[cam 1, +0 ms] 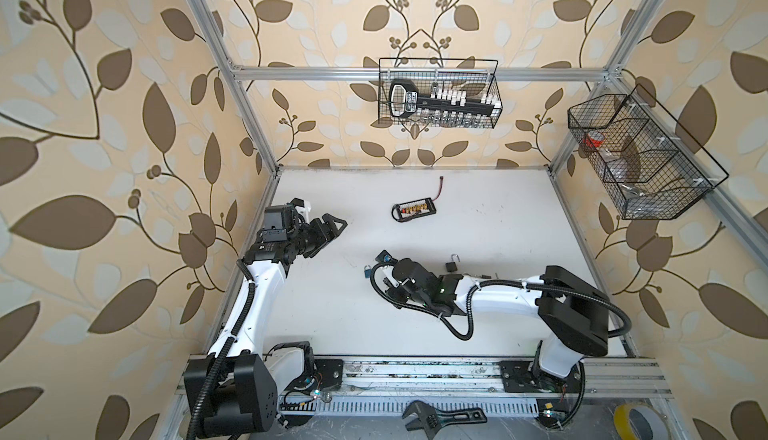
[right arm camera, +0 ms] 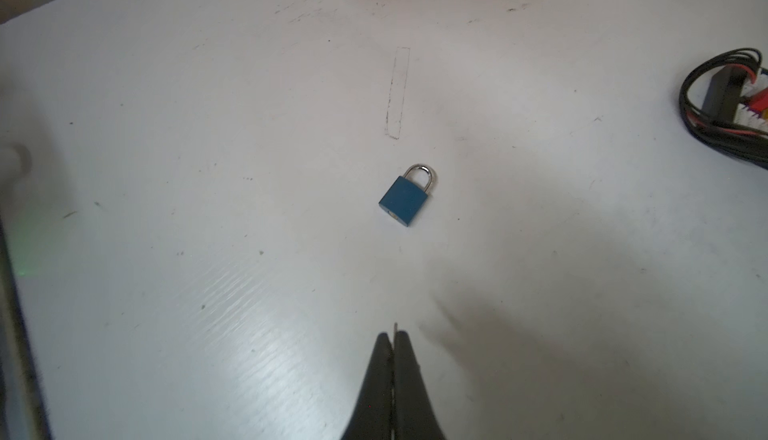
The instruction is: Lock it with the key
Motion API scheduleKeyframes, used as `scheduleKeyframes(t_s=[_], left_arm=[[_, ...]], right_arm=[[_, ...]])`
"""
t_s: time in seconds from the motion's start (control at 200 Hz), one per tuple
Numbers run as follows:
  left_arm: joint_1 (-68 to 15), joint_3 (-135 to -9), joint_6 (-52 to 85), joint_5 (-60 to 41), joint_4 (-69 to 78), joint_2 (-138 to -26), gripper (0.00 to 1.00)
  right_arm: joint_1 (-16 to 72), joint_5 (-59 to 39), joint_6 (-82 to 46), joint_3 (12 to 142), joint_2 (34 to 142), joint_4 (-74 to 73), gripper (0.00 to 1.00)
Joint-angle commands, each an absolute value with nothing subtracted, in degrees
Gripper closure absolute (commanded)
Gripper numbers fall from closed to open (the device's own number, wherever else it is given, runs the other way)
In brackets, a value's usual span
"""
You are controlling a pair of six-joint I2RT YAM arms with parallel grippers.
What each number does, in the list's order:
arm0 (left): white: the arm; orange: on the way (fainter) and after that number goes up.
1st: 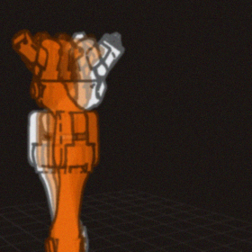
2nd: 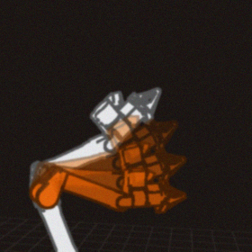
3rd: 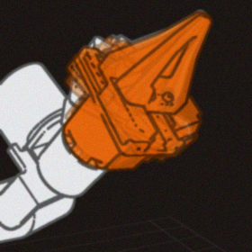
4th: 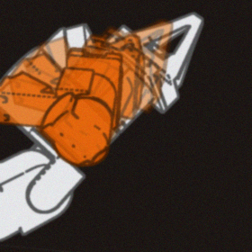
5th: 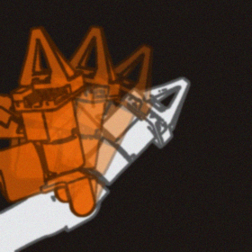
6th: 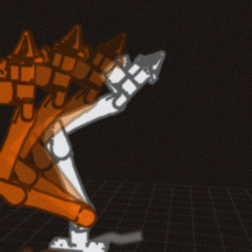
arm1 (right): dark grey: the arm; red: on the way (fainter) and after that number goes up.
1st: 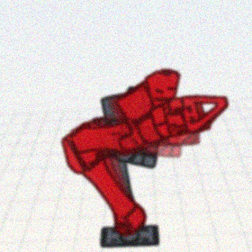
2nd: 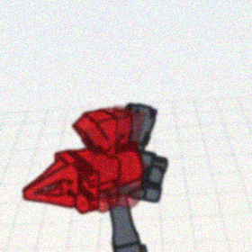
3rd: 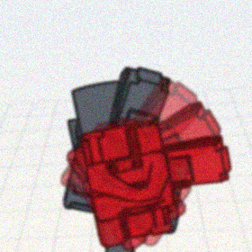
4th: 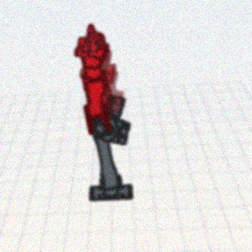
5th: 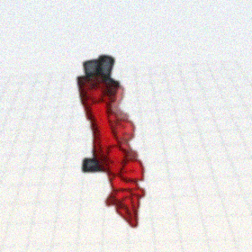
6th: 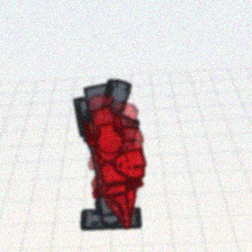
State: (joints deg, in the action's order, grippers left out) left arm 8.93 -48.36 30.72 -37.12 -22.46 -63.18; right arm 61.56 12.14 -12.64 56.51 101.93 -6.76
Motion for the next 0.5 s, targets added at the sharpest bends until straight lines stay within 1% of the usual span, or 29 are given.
scheduleKeyframes(t_s=[0.0, 0.29, 0.495], left_arm=[[9.95, -47.81, 32.64, -42.63, -18.85, -63.34, 0.16], [10.32, -47.73, 32.88, -44.97, -17.70, -64.00, 0.16], [10.35, -47.45, 32.92, -45.86, -17.44, -64.51, 0.16]], right_arm=[[60.54, 13.90, -18.98, 58.75, 105.55, -8.76, 1.00], [56.85, 7.23, -35.92, 57.84, 109.98, -18.43, 1.00], [56.76, 5.67, -42.63, 58.48, 112.52, -22.09, 1.00]])
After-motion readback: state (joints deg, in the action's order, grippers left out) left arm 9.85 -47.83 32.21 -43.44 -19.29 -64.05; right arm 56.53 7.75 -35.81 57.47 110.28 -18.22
